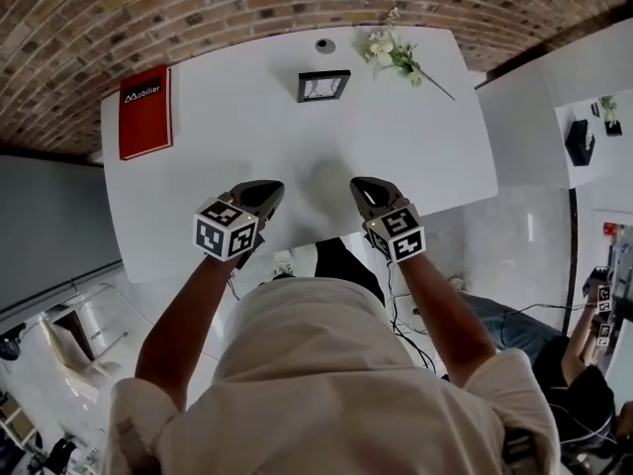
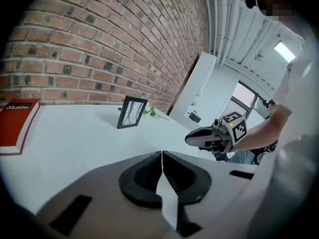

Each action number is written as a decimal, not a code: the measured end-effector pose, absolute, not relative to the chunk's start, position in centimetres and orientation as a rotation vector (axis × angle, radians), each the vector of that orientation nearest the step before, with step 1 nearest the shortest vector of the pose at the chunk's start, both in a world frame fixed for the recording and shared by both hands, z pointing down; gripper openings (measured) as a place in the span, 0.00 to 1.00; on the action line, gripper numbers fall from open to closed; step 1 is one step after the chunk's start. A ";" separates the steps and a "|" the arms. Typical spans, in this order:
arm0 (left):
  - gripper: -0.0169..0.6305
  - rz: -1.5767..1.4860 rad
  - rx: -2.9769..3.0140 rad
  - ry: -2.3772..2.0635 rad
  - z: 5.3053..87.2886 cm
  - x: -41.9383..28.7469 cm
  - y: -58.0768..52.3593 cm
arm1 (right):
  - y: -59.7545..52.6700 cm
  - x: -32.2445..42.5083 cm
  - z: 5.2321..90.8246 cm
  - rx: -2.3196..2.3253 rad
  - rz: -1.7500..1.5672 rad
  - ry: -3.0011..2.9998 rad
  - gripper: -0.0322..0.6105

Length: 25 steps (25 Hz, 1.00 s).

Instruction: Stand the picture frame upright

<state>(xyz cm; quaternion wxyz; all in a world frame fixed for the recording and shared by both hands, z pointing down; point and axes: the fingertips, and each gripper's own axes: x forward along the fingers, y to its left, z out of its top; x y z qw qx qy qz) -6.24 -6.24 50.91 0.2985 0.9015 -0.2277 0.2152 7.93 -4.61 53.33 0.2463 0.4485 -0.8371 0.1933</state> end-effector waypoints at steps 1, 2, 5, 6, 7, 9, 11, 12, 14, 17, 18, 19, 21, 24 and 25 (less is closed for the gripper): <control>0.02 0.572 2.394 -0.586 50.7 -6.6 -5.3 | -3.6 7.6 53.2 1.235 0.541 -2.282 0.07; 0.02 0.576 2.395 -0.568 50.5 -6.9 -4.3 | -2.6 7.2 53.0 1.243 0.555 -2.282 0.07; 0.02 0.590 2.408 -0.513 49.7 -7.7 -1.9 | 0.1 6.0 52.4 1.244 0.587 -2.287 0.06; 0.02 0.591 2.412 -0.501 49.5 -7.9 -1.2 | 0.9 5.5 52.2 1.237 0.589 -2.290 0.06; 0.02 0.590 2.414 -0.491 49.2 -8.2 -0.6 | 1.7 5.0 51.9 1.230 0.590 -2.293 0.06; 0.02 0.590 2.425 -0.472 48.7 -8.5 0.6 | 3.2 4.3 51.5 1.223 0.597 -2.295 0.06; 0.02 0.594 2.446 -0.452 48.2 -8.7 1.7 | 4.5 3.8 51.1 1.228 0.609 -2.292 0.06; 0.02 0.601 2.456 -0.442 48.0 -8.9 2.3 | 5.1 3.6 50.9 1.235 0.610 -2.291 0.06; 0.02 0.611 2.466 -0.430 47.8 -9.4 3.1 | 6.2 3.2 50.4 1.255 0.606 -2.295 0.06; 0.02 0.605 2.453 -0.422 48.0 -10.1 4.0 | 7.5 2.8 50.0 1.281 0.608 -2.297 0.06; 0.02 0.605 2.448 -0.418 48.1 -10.3 4.3 | 7.9 2.7 50.0 1.283 0.613 -2.293 0.06; 0.02 0.609 2.446 -0.413 48.2 -10.4 4.6 | 8.4 2.6 50.1 1.284 0.619 -2.291 0.06; 0.02 0.616 2.451 -0.403 48.3 -10.7 5.1 | 9.0 2.4 50.0 1.288 0.623 -2.287 0.06; 0.02 0.611 2.459 -0.404 48.2 -11.0 5.2 | 9.4 2.2 49.6 1.304 0.608 -2.287 0.06; 0.02 0.607 2.461 -0.407 48.1 -11.1 5.2 | 9.5 2.2 49.5 1.309 0.604 -2.287 0.06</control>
